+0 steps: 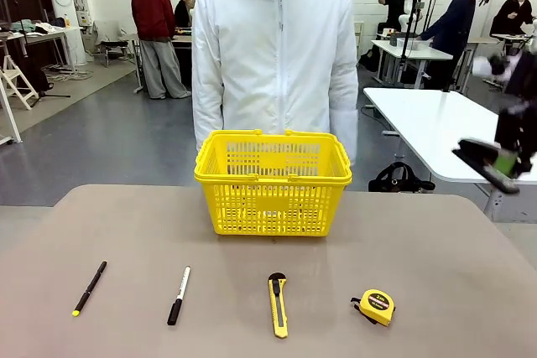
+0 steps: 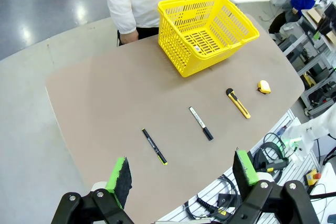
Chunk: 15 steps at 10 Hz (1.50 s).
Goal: Place the items the person wants into the basket.
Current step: Pick up the item the person points to and place it in the Market Basket.
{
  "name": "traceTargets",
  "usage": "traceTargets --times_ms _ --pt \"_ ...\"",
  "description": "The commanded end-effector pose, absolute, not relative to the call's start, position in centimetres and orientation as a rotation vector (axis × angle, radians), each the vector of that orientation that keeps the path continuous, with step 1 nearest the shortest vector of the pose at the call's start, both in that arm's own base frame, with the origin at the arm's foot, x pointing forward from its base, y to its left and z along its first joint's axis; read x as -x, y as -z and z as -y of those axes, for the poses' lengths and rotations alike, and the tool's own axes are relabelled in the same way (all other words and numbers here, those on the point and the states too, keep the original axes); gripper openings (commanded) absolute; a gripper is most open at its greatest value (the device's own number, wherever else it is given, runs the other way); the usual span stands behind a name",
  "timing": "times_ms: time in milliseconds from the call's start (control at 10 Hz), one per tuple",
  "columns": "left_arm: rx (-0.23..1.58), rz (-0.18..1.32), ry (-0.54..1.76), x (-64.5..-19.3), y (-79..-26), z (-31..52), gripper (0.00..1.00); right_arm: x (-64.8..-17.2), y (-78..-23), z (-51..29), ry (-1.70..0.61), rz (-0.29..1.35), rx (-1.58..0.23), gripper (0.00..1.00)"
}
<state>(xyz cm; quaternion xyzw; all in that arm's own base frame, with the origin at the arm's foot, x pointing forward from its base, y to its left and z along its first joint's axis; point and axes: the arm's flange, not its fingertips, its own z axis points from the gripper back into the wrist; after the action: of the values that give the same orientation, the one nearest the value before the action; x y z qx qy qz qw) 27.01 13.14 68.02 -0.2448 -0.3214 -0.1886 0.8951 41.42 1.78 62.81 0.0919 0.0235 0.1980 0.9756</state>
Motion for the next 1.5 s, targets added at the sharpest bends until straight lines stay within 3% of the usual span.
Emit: traceTargets --times_ms 0,600,1100,1400 --pt "0.510 0.668 0.408 -26.9 -68.1 -13.3 1.00 -45.0 -64.8 -5.0 -0.491 -0.096 -0.211 0.14" --pt "0.510 0.668 0.408 -26.9 -68.1 -13.3 1.00 -53.8 -62.8 -22.3 -0.809 -0.025 -0.243 0.14" --pt "0.510 0.668 0.408 -26.9 -68.1 -13.3 1.00 -60.3 -57.3 -28.8 -0.967 0.024 -0.173 0.14" --pt "0.510 0.668 0.408 -26.9 -68.1 -13.3 1.00 -61.7 -51.3 -30.6 -1.033 -0.082 -0.218 0.14"
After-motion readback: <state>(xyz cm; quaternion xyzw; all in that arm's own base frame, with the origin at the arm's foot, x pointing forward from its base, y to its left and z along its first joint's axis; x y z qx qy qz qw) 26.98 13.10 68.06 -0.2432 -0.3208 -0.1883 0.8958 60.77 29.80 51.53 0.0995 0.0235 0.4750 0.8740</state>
